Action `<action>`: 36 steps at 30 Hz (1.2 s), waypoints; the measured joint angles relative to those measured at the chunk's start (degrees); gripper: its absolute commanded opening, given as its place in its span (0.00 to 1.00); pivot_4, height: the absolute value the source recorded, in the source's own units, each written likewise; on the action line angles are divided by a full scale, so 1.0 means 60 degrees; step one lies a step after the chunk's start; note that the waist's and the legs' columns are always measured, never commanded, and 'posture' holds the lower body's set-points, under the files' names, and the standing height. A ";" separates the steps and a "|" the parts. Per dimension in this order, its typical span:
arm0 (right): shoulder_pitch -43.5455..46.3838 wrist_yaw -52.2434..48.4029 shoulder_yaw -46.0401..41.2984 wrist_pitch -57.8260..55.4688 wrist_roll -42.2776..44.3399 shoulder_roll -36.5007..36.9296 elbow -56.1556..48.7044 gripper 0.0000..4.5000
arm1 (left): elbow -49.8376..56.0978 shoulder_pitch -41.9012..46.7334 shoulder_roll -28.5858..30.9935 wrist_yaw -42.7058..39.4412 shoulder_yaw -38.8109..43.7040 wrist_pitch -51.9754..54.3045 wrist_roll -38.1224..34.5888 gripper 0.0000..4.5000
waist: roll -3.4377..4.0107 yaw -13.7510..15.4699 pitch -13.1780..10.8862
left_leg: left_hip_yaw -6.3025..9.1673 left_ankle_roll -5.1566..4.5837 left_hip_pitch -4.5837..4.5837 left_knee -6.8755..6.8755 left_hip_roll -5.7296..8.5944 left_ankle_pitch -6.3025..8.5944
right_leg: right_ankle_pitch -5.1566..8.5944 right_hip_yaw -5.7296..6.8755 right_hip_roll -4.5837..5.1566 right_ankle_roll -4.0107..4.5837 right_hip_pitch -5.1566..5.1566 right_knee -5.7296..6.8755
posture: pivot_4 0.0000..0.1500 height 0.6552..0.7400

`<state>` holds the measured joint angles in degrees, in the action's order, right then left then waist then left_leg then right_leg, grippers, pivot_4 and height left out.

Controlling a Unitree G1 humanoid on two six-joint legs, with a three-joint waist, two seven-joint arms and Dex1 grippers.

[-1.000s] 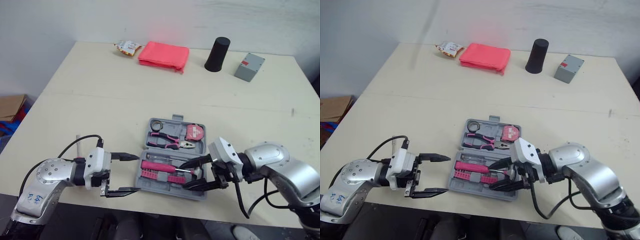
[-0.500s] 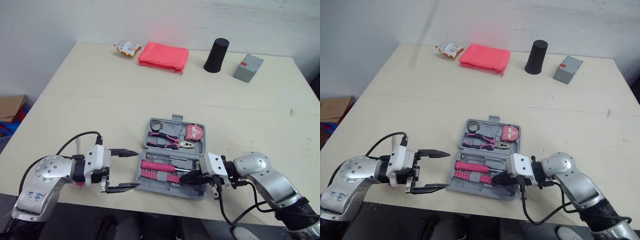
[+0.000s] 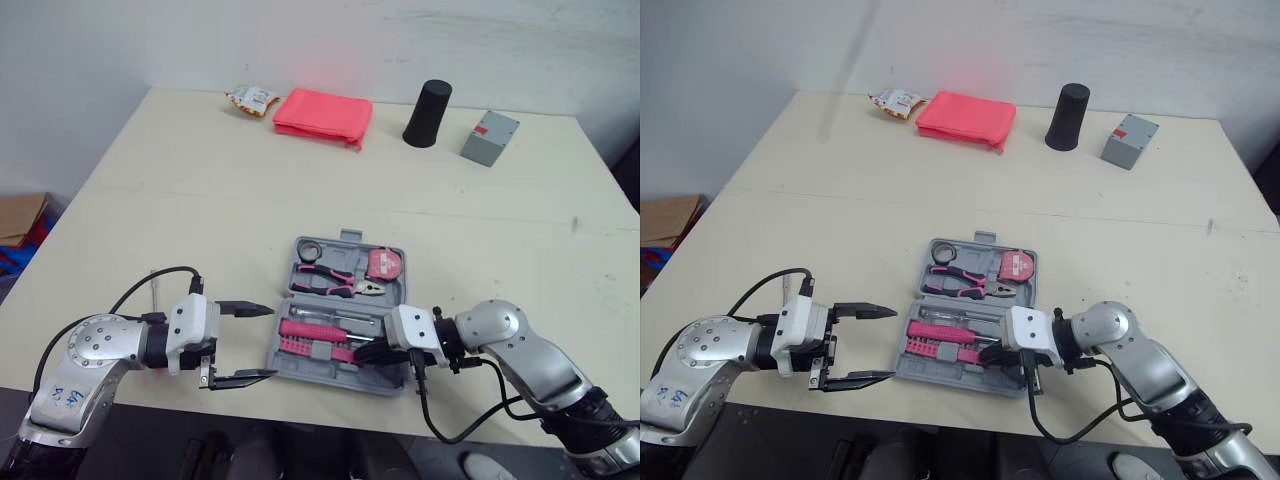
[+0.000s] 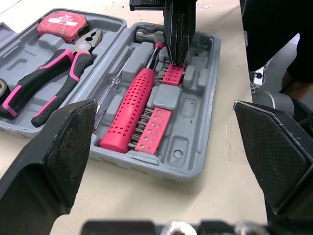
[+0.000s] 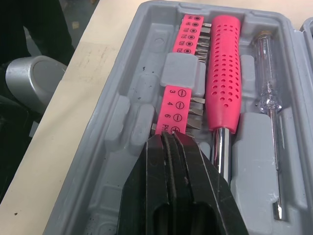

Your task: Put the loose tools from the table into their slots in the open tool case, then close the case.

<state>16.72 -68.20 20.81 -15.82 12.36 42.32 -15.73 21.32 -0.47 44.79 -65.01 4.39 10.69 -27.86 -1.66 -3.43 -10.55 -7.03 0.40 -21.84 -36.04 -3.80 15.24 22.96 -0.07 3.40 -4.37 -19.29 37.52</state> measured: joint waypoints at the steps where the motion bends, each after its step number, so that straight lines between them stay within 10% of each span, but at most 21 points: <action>1: 0.0003 0.0012 0.0003 -0.0061 -0.0001 0.0000 -0.0022 0.01 | 0.0000 -0.0001 -0.0005 0.0002 -0.0001 -0.0003 0.0002 1.00 | 0.0000 0.0002 0.0000 | 0.0000 0.0001 0.0009 0.0003 0.0000 -0.0001 | 0.0000 0.0001 0.0000 0.0002 0.0008 0.0000 | 1.00 1.00; 12: -0.1891 0.0070 -0.3466 0.1147 0.1921 0.0009 -0.0129 0.01 | -0.0974 -0.0908 -0.0143 0.0778 0.1875 -0.0497 0.0030 1.00 | 0.0030 0.0070 -0.0020 | 0.0006 -0.0004 -0.0071 0.0018 0.0005 0.0014 | 0.0009 0.0015 0.0002 0.0000 -0.0057 -0.0028 | 1.00 1.00; 22: -0.3882 -0.0437 -0.8601 0.3534 0.2231 0.1438 0.3689 0.99 | -0.5109 -0.2644 -0.0120 0.1835 0.6671 -0.2387 0.0272 1.00 | 0.0016 0.0027 -0.0029 | -0.0018 -0.0026 -0.0060 0.0018 0.0007 0.0053 | 0.0007 0.0006 0.0004 -0.0011 -0.0028 -0.0104 | 1.00 1.00; 29: -0.3709 -0.1451 -0.9593 0.7382 0.1667 0.2277 0.9631 0.99 | -0.8178 -0.3280 0.0213 0.3023 0.8355 -0.3140 0.0522 1.00 | 0.0000 -0.0004 -0.0038 | -0.0029 -0.0023 -0.0041 0.0028 0.0006 0.0063 | 0.0011 -0.0002 0.0016 -0.0002 -0.0025 -0.0103 | 1.00 1.00; 36: -0.2595 -0.2002 -0.9117 0.7581 0.2101 0.1910 0.9519 0.99 | -0.6767 -0.3669 -0.0253 0.3249 0.8336 -0.2371 0.0159 1.00 | 0.0009 -0.0236 -0.0038 | -0.0019 0.0048 -0.0026 0.0024 0.0001 0.0069 | 0.0005 -0.0001 0.0022 0.0001 -0.0028 -0.0039 | 1.00 1.00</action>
<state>1.15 -80.21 -33.89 29.66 24.97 53.78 41.38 -19.28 -22.48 43.27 -45.52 54.40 -3.54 -26.90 -1.61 -4.85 -10.77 -7.14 0.69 -22.00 -35.90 -3.80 15.66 22.99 -0.07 3.53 -4.37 -19.46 37.29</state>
